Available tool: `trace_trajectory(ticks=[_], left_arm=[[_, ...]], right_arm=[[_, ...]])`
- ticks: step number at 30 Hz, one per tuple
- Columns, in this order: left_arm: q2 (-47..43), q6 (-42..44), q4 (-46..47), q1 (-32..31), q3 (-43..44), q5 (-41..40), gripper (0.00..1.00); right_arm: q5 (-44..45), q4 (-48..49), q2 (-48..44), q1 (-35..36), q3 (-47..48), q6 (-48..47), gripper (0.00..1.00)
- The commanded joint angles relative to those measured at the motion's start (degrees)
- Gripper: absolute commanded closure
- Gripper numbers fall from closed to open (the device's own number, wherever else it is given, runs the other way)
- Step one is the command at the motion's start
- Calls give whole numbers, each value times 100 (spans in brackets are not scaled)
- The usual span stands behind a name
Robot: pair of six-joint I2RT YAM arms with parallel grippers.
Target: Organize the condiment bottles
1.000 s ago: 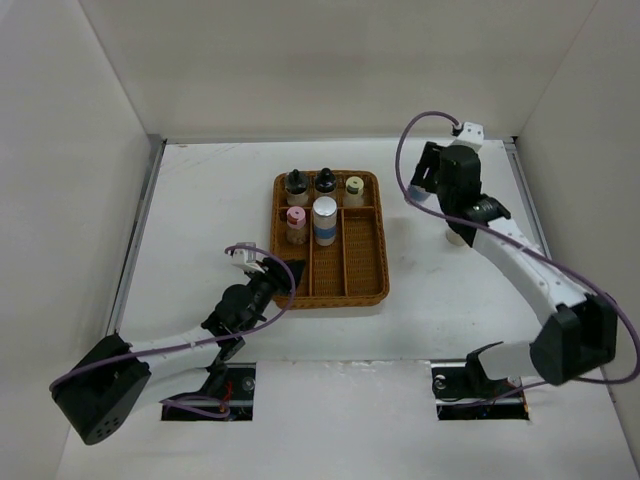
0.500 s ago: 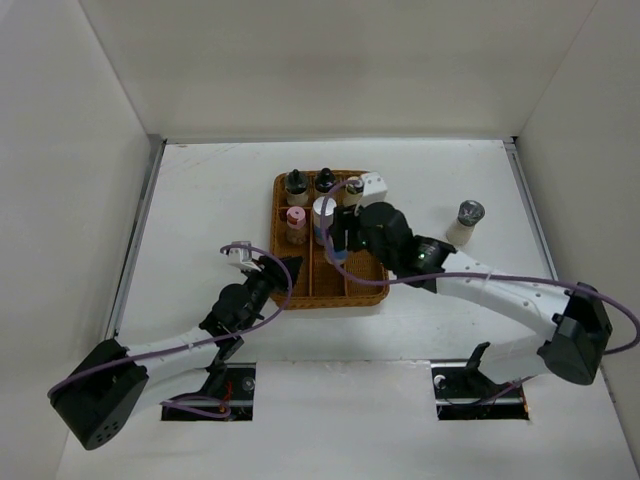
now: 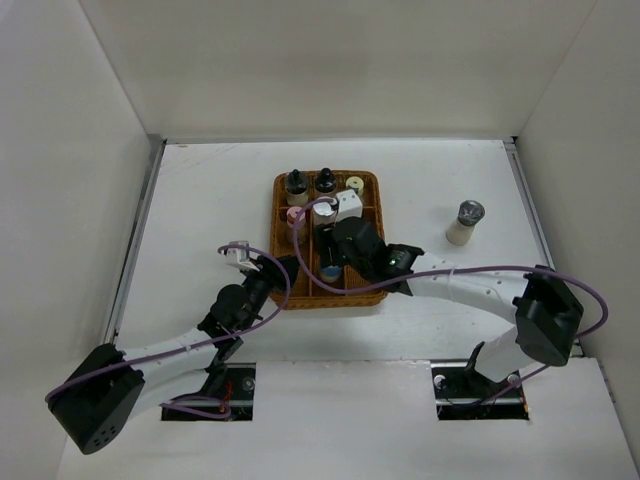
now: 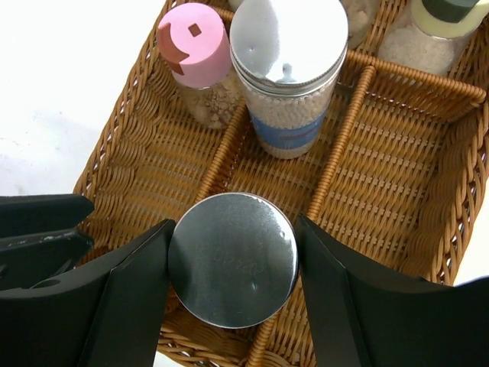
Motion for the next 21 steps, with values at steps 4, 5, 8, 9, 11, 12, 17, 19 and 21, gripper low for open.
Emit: trace_trajectory(ticks=[4,5,8,9,11,12,17,19,21], left_arm=[[-70,-71,231,-7,-6,28,63],[-35,-71,231,-16,-6,10,63],[-86,-71,231,-16,-24,28,63],[-139,-71,223,-7,-32,10,63],[-149,-54,223,-25,-24,1,63],[-114,-54,223,-25,-24,-7,62],[-210,-63,214,-25,-50,28,62],[-140,-54,196,-60,-15,19,61],[-87,-71,196,-69,3,36,60]], right_arm=[[300,624,-54,230,53,103,24],[309,624,-98,231,53,103,22],[309,607,-256,231,62,68,15],[317,598,-361,222,62,50,14],[326,572,-624,222,18,41,12],[326,572,-799,222,-34,50,12],[667,642,-1845,-418,-631,172,24],[1089,642,-2319,-953,-947,330,39],[1546,563,-2654,-1594,-1202,419,58]])
